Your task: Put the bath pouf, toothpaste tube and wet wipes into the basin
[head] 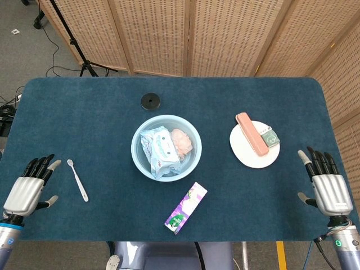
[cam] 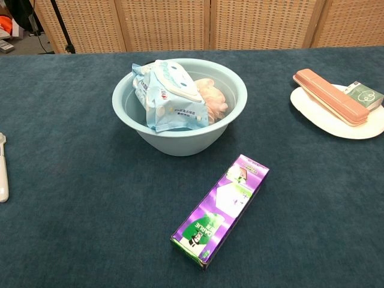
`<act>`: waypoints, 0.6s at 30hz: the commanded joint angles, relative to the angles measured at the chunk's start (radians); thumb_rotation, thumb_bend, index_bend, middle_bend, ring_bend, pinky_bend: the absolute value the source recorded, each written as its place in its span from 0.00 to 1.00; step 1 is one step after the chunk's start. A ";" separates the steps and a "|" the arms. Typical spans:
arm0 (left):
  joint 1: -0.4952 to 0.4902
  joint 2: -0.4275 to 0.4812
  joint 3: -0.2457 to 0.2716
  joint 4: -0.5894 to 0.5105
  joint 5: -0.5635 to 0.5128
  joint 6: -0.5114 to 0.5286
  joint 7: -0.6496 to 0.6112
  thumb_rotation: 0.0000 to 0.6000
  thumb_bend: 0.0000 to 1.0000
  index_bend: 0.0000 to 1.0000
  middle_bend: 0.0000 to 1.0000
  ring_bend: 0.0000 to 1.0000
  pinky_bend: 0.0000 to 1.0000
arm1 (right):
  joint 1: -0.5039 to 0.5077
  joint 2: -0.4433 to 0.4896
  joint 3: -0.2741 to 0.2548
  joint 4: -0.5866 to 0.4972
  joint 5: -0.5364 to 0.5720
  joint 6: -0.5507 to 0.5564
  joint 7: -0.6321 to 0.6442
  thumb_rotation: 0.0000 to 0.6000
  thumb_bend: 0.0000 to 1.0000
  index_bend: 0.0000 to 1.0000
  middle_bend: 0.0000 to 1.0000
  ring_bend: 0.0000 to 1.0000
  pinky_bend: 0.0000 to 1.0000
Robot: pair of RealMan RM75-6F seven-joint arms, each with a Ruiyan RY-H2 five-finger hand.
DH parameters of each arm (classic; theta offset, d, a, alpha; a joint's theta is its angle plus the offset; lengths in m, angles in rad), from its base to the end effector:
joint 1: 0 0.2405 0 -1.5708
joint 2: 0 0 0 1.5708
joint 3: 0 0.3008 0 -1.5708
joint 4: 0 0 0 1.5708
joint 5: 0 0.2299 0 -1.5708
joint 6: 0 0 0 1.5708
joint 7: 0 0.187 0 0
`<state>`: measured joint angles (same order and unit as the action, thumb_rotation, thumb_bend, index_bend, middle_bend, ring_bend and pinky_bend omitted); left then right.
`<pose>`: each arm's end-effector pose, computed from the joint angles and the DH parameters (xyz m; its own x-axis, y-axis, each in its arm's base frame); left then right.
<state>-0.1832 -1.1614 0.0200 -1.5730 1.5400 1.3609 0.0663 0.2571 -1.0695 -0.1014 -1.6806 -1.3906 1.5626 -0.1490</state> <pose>-0.3502 0.2453 0.1123 0.4741 0.1454 0.8684 0.8783 -0.1468 -0.4549 -0.3381 -0.2537 0.1686 0.5246 -0.0022 0.8513 -0.8504 -0.0468 0.5240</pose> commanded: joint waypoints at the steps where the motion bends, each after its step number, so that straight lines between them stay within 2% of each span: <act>1: 0.001 -0.004 0.000 0.002 -0.001 0.001 0.008 1.00 0.18 0.02 0.00 0.00 0.02 | -0.042 -0.016 -0.008 0.039 -0.009 0.024 0.028 1.00 0.10 0.03 0.00 0.00 0.00; 10: 0.006 -0.017 -0.003 0.007 0.004 0.017 0.036 1.00 0.18 0.02 0.00 0.00 0.02 | -0.123 -0.062 0.018 0.145 -0.037 0.074 0.112 1.00 0.10 0.03 0.00 0.00 0.00; 18: 0.014 -0.022 -0.012 0.008 0.013 0.050 0.038 1.00 0.18 0.02 0.00 0.00 0.02 | -0.148 -0.058 0.046 0.164 -0.066 0.082 0.145 1.00 0.10 0.03 0.00 0.00 0.00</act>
<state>-0.1703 -1.1822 0.0091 -1.5652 1.5509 1.4086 0.1040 0.1111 -1.1277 -0.0579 -1.5183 -1.4549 1.6463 -0.0065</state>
